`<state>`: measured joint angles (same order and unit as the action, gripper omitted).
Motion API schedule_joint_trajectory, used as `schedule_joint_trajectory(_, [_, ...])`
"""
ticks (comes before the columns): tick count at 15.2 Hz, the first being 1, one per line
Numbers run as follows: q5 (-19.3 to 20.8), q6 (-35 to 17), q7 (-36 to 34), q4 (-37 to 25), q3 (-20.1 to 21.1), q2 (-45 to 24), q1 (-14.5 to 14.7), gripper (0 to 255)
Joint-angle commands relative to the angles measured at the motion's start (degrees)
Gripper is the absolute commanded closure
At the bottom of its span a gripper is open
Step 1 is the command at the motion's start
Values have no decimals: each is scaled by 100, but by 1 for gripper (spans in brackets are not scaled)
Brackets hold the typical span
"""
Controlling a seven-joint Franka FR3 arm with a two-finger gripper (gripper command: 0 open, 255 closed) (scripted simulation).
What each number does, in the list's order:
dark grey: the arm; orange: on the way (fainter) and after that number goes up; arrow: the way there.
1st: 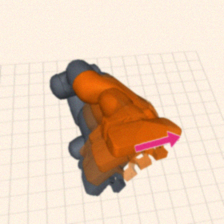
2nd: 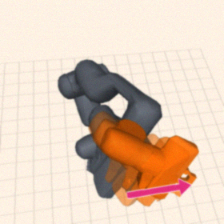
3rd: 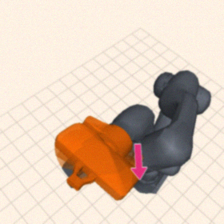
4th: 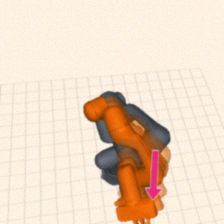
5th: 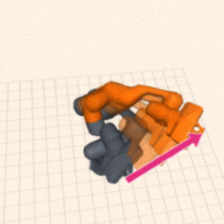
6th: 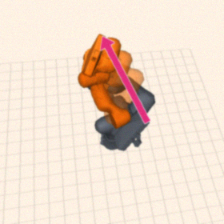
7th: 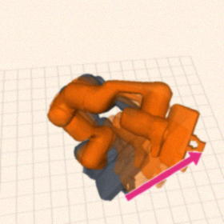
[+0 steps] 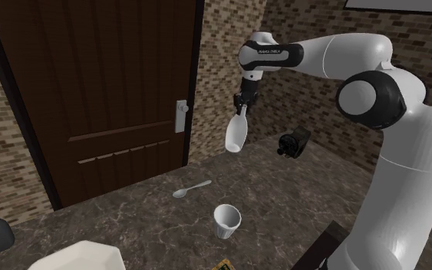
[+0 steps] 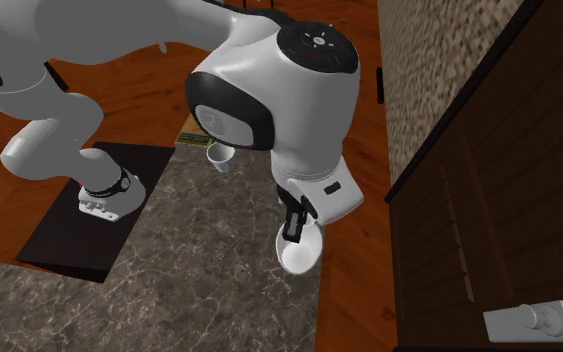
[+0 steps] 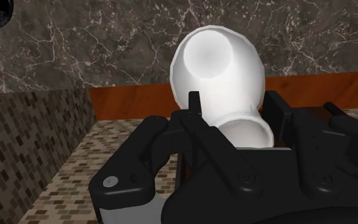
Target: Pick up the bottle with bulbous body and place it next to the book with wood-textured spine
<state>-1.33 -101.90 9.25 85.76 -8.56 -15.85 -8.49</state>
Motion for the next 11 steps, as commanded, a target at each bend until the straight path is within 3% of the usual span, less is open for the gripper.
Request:
schedule_joint_trajectory(1, [0,88,1,-81,-2,7,-2,255])
schedule_joint_trajectory(11, [234,375,-1024,1107,394,1481,621,255])
